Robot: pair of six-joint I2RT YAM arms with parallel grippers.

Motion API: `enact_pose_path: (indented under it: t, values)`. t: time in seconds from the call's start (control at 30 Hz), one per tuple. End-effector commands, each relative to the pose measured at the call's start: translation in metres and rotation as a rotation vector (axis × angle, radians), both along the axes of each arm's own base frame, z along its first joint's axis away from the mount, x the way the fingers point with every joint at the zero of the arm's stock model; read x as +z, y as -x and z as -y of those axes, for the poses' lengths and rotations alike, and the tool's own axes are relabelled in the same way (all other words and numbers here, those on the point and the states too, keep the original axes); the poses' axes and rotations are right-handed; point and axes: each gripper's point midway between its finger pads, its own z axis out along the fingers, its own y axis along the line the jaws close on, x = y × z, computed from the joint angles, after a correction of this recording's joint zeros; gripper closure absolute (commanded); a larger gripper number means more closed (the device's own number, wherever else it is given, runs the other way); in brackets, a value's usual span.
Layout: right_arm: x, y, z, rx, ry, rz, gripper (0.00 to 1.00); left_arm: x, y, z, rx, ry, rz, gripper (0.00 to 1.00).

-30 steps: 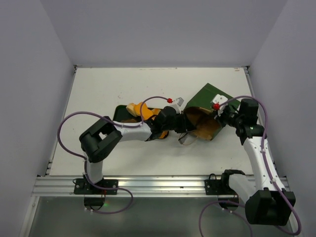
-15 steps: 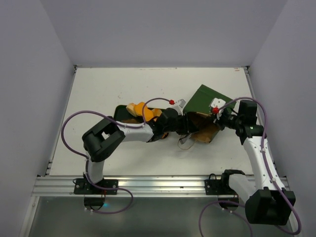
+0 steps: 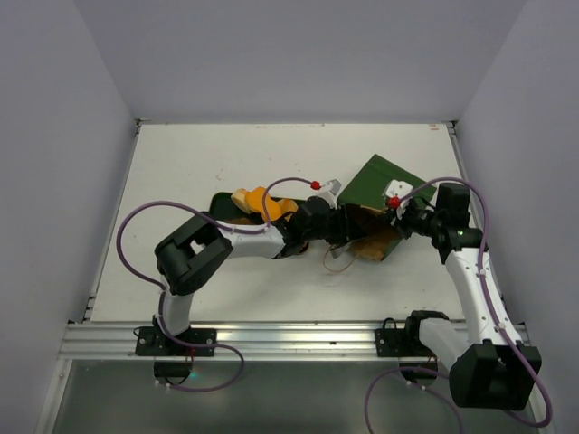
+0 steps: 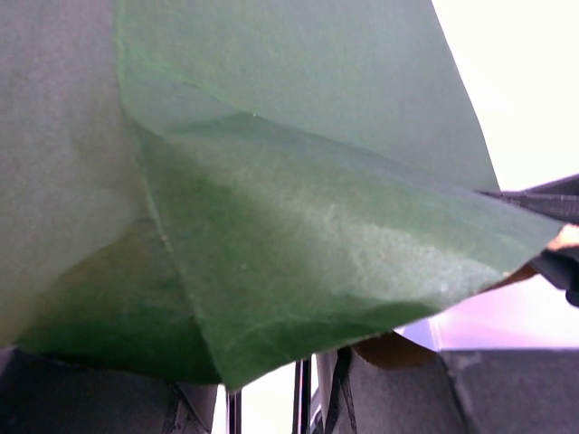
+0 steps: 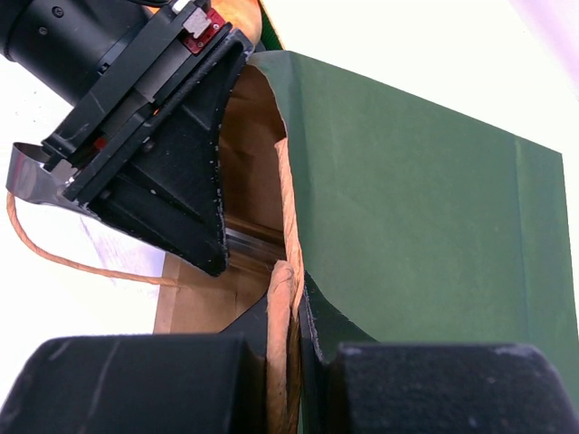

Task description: Take the fake bread out of the paper bag

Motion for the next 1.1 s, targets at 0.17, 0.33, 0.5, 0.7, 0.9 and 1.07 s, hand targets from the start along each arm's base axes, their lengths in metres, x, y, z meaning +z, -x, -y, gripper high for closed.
enact_pose_path:
  t: [0.17, 0.33, 0.5, 0.7, 0.9, 1.07]
  values:
    - [0.005, 0.006, -0.011, 0.063, -0.032, 0.015, 1.00, 0.021, -0.018, 0.009, 0.053, -0.011, 0.077, 0.54]
    - [0.005, 0.006, -0.010, 0.064, -0.028, 0.020, 1.00, 0.016, -0.014, 0.004, 0.049, -0.046, 0.083, 0.53]
    - [0.006, 0.005, -0.009, 0.056, -0.023, 0.024, 1.00, 0.015, -0.012, -0.003, 0.059, -0.060, 0.090, 0.53]
    - [0.006, 0.008, -0.012, 0.080, -0.026, 0.021, 1.00, 0.015, -0.012, 0.001, 0.064, -0.074, 0.097, 0.49]
    - [0.005, 0.011, -0.014, 0.104, -0.032, 0.014, 1.00, 0.012, -0.015, 0.010, 0.060, -0.061, 0.098, 0.48]
    - [0.003, 0.012, -0.016, 0.114, -0.036, 0.005, 1.00, 0.011, -0.016, 0.018, 0.041, -0.040, 0.094, 0.48]
